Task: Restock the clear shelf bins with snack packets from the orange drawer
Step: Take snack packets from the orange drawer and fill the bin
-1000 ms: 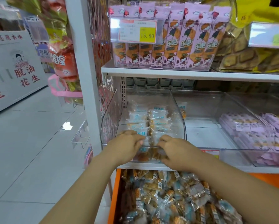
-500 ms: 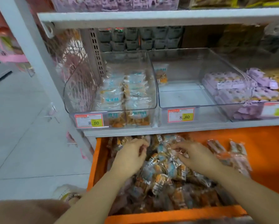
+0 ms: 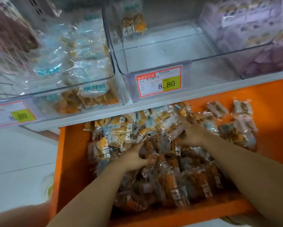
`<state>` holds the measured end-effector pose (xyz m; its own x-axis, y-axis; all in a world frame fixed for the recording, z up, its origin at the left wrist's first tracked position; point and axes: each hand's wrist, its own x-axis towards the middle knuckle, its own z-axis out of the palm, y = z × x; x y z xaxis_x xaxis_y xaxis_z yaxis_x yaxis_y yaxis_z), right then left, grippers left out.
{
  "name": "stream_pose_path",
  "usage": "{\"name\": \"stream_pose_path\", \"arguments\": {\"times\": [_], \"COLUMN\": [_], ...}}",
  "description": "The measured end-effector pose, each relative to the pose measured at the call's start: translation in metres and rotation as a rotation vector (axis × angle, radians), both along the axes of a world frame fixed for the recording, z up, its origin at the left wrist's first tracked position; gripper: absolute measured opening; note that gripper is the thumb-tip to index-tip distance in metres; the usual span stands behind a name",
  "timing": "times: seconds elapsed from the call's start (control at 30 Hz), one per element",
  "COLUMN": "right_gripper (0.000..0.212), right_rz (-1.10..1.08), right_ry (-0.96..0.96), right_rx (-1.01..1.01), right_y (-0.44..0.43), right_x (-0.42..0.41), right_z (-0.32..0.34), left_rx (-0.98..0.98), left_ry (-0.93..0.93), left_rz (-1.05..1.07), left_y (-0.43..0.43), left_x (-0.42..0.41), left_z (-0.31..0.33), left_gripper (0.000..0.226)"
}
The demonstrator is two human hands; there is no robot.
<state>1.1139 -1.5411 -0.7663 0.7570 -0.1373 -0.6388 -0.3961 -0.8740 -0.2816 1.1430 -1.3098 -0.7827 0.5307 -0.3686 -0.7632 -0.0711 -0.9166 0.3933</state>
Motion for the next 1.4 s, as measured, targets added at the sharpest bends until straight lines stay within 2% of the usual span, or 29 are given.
{"name": "stream_pose_path", "arguments": {"times": [0.07, 0.13, 0.17, 0.23, 0.33, 0.47, 0.5, 0.6, 0.73, 0.9, 1.13, 1.23, 1.4], "right_gripper": [0.097, 0.070, 0.065, 0.085, 0.096, 0.100, 0.100, 0.097, 0.097, 0.095, 0.095, 0.093, 0.090], "right_rz": [-0.006, 0.008, -0.006, -0.062, -0.146, -0.315, -0.334, -0.351, -0.510, -0.589, -0.487, -0.410, -0.398], "right_ry": [0.039, -0.007, -0.018, 0.014, 0.070, 0.101, 0.106, 0.126, 0.201, 0.174, 0.114, 0.061, 0.004], "right_rx": [0.009, 0.092, 0.162, 0.307, 0.443, 0.509, 0.507, 0.473, 0.534, 0.604, 0.580, 0.558, 0.644], "right_y": [-0.002, -0.001, 0.001, 0.007, 0.013, 0.016, 0.017, 0.025, 0.036, 0.045, 0.053, 0.057, 0.064], "right_x": [0.003, 0.006, 0.007, 0.007, 0.008, 0.005, 0.004, 0.002, -0.007, -0.017, -0.020, -0.027, -0.046], "right_z": [-0.009, -0.013, -0.015, -0.015, -0.017, -0.024, -0.026, -0.028, -0.025, -0.028, -0.008, 0.010, 0.053], "left_rx": [0.004, -0.032, -0.060, -0.113, -0.178, -0.028, -0.016, -0.077, -0.155, -0.268, -0.314, -0.379, -0.474], "left_ry": [-0.012, -0.023, -0.029, -0.040, -0.040, 0.027, 0.049, 0.031, 0.014, 0.101, 0.179, 0.203, 0.231], "left_rz": [-0.026, 0.018, 0.060, 0.176, 0.276, 0.154, 0.163, 0.218, 0.363, 0.591, 0.586, 0.556, 0.527], "left_y": [-0.003, -0.004, -0.004, -0.002, 0.000, -0.004, -0.006, -0.006, -0.003, -0.005, -0.002, 0.001, 0.013], "left_x": [-0.002, -0.003, -0.004, -0.004, -0.005, -0.010, -0.012, -0.017, -0.018, -0.019, -0.020, -0.025, -0.036], "left_z": [-0.003, -0.006, -0.006, -0.007, -0.002, -0.003, -0.005, -0.009, -0.009, -0.009, 0.011, 0.031, 0.067], "left_gripper": [0.091, 0.087, 0.081, 0.068, 0.051, 0.093, 0.097, 0.088, 0.069, 0.077, 0.073, 0.057, 0.084]}}
